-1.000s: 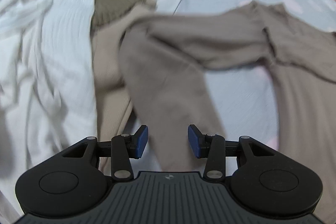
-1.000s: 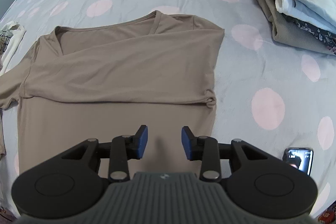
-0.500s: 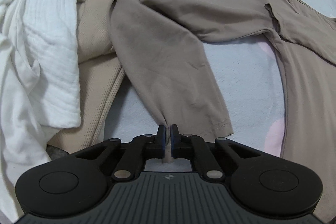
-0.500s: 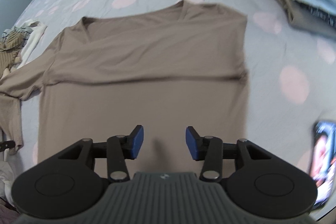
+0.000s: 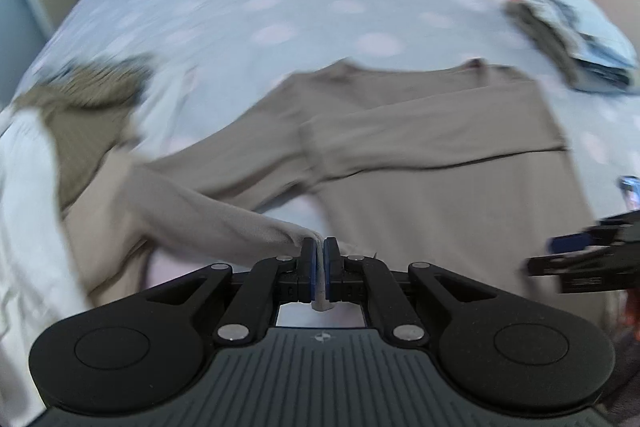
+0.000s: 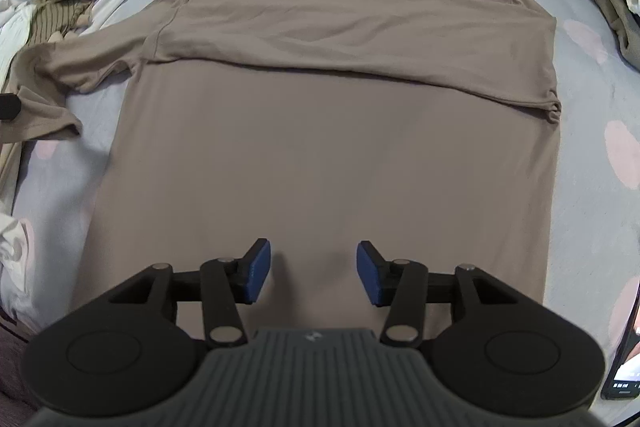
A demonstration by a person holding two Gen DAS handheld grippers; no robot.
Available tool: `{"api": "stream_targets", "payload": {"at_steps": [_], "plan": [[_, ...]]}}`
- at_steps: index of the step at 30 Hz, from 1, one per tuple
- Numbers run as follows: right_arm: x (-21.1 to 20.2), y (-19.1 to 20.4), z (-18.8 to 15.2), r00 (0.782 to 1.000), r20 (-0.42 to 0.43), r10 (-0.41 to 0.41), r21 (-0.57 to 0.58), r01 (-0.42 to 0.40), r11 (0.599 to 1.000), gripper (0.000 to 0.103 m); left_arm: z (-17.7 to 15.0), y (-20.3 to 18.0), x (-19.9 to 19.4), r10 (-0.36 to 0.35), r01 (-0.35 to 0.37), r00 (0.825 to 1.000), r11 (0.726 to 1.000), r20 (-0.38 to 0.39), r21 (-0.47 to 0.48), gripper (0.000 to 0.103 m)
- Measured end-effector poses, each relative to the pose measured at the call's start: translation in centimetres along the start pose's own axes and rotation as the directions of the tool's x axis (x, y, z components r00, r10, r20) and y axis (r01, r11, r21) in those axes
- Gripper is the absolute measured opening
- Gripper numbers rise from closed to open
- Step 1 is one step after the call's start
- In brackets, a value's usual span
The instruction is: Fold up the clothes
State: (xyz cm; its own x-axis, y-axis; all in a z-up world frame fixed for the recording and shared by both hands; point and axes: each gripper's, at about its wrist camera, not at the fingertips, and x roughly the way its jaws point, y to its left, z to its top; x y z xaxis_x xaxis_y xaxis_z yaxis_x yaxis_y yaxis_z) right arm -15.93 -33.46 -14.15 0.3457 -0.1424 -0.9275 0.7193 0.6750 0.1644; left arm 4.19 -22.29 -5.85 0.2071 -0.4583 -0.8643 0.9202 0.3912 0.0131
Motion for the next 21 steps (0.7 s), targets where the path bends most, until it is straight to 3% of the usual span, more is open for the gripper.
{"api": "stream_targets", "payload": {"at_steps": [8,14,21], "plan": [[-1.0,-0.4,0.4,0.997,0.029,0.076,0.01,-0.076,0.997,0.051,1.7,-5.4,2.0,-0.125,0.127,0.992,0.978,-0.019,0.165,0.002],[-1.1,-0.4,0.3,0.996,0.03,0.079,-0.02,-0.078,0.997,0.052,0.8,-8.6,6.3,-0.141,0.156,0.987,0.961,-0.077,0.229,0.002],[-1.1,-0.5,0.2,0.997,0.032,0.069,-0.032,-0.068,0.997,0.052,0.1,-9.3,6.9,-0.16,0.17,0.985,0.958,-0.061,0.231,0.006]]}}
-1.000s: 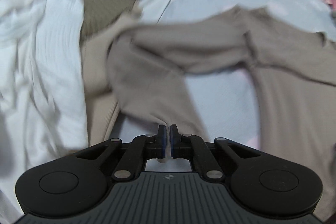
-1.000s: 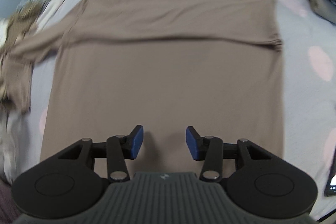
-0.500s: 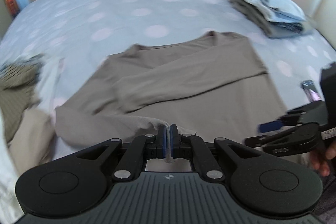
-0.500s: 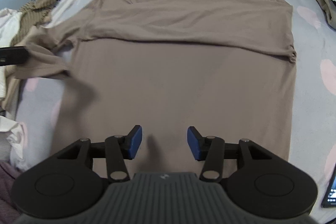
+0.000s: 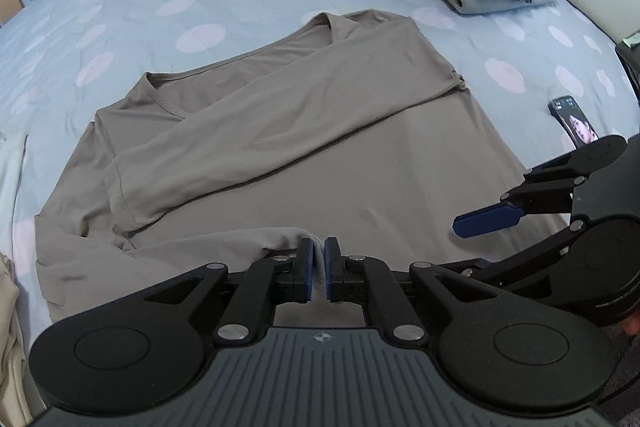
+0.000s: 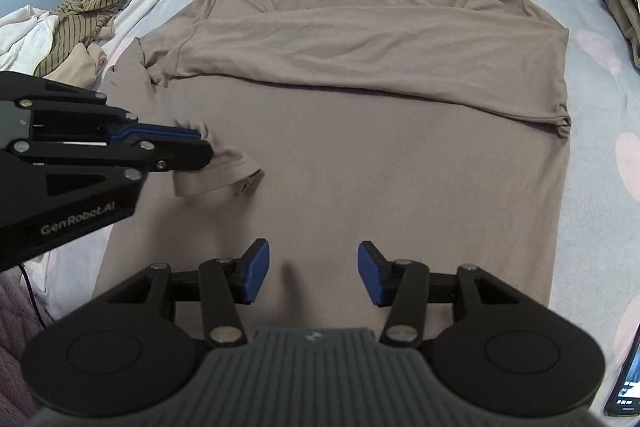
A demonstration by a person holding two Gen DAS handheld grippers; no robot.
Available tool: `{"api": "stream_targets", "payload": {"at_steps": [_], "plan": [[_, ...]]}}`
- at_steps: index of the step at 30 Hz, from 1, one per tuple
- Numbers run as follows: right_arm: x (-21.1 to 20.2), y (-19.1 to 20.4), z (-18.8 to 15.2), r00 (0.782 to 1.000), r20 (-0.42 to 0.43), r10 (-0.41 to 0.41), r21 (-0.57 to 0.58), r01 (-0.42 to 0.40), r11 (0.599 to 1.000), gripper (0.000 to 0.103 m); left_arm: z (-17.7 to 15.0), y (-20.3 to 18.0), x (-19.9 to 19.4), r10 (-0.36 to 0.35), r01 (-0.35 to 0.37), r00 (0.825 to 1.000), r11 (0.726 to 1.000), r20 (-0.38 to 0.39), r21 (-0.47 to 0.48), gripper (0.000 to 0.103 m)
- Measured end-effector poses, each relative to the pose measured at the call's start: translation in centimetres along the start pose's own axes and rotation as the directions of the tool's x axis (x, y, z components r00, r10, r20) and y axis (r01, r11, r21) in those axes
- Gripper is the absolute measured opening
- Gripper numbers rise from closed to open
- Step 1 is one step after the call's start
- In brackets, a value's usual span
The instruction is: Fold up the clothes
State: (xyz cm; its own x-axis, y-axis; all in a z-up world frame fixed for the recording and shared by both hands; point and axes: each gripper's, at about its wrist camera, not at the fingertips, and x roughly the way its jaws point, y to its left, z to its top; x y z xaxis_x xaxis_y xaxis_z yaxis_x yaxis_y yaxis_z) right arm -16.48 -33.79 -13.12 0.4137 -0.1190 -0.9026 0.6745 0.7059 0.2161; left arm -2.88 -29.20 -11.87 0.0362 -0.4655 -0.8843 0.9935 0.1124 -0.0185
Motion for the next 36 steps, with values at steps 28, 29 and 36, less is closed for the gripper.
{"api": "stream_targets", "payload": {"at_steps": [28,29,36], "plan": [[0.8,6.1,1.2,0.986,0.159,0.043,-0.269,0.002,0.963,0.051,-6.2,6.5,-2.5,0.075,-0.083,0.995,0.989,-0.069,-0.121,0.03],[1.0,6.6,1.3,0.984,0.172,0.036,-0.29,0.016,0.957,0.05,-6.3,6.7,-2.5,0.077,-0.085,0.995,0.989,-0.069,-0.125,0.03],[-0.2,8.1,2.8,0.959,0.283,0.018,-0.33,0.079,0.941,0.005,-6.7,7.5,-3.1,0.093,-0.101,0.994,0.983,-0.061,-0.151,0.03]]}}
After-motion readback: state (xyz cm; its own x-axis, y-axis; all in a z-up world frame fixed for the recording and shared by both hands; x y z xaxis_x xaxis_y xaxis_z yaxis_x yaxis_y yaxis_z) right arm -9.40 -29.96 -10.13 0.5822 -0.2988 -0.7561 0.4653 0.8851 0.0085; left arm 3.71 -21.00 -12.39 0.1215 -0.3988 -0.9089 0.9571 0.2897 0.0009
